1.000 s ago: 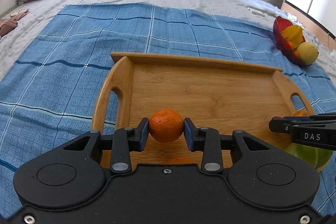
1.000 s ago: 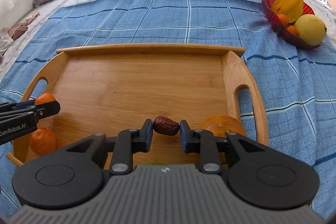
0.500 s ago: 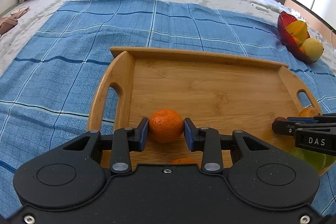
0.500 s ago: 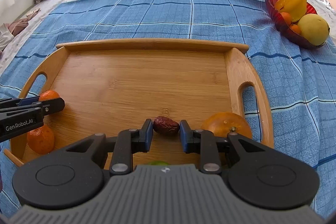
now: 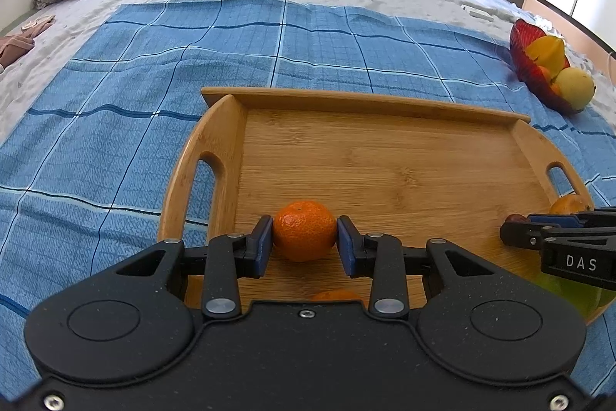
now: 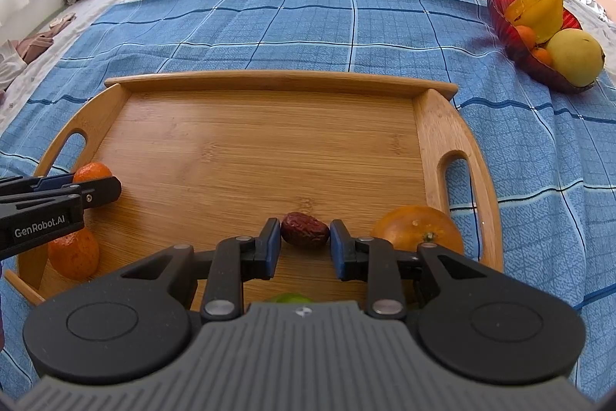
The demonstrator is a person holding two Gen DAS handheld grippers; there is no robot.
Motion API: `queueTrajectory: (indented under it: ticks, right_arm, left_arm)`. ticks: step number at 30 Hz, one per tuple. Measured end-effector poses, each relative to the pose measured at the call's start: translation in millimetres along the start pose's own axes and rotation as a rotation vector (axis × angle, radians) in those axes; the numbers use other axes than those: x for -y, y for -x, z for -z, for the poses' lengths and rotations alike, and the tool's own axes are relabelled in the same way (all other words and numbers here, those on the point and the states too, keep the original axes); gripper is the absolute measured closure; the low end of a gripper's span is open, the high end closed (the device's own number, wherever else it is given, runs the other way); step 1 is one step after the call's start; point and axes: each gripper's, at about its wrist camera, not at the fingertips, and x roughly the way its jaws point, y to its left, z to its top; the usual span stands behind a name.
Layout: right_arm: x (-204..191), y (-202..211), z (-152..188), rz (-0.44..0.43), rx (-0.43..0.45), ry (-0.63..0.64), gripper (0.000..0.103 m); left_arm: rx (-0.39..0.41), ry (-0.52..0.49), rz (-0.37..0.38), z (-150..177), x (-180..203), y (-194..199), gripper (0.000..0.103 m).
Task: Organize fruits
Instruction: 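Open the left tool to drop the tangerine on the tray while the right tool releases the date, then withdraw both open tools toward the dark fruit and dates in front of the tray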
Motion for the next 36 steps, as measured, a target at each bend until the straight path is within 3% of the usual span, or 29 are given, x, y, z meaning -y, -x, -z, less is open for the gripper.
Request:
queueTrajectory:
  ticks: [3,6,8,13,15,23,28,36]
  right_arm:
    - [0.1,0.0,0.2,0.002,0.001,-0.002,0.067]
    - [-0.4,0.4,0.6,0.004,0.003,-0.002,0.059]
    - [-1.4,1.4,1.4,0.013,0.009,0.000,0.046]
    - [-3.7,14.0,3.4,-0.015,0.063,-0.005,0.028]
    - [-5.1,19.5,3.7,-0.007,0.088,0.007,0.026]
    - [-3.4,45.3,10.8,0.002,0.199,0.027,0.012]
    - [-2.5,63.5,21.2,0.014,0.281,0.043,0.000]
    - [-1.8,90.0,44.5,0.006,0.387,0.063,0.000]
  left_arm:
    - [-0.001,0.001,0.001,-0.1,-0.2,-0.2,0.069]
    - [-0.006,0.008,0.007,0.3,-1.0,-0.3,0.067]
    - [0.000,0.000,-0.002,0.1,-1.2,-0.1,0.054]
    - [0.021,-0.006,0.004,0.0,-2.4,8.4,0.038]
    - [0.038,-0.007,0.003,0.3,-3.2,13.6,0.026]
    - [0.131,-0.061,-0.018,8.9,0.7,44.6,0.006]
    - [0.168,-0.060,0.007,18.9,-1.7,63.9,0.002]
    - [0.209,-0.048,0.040,42.1,-3.0,91.8,0.000]
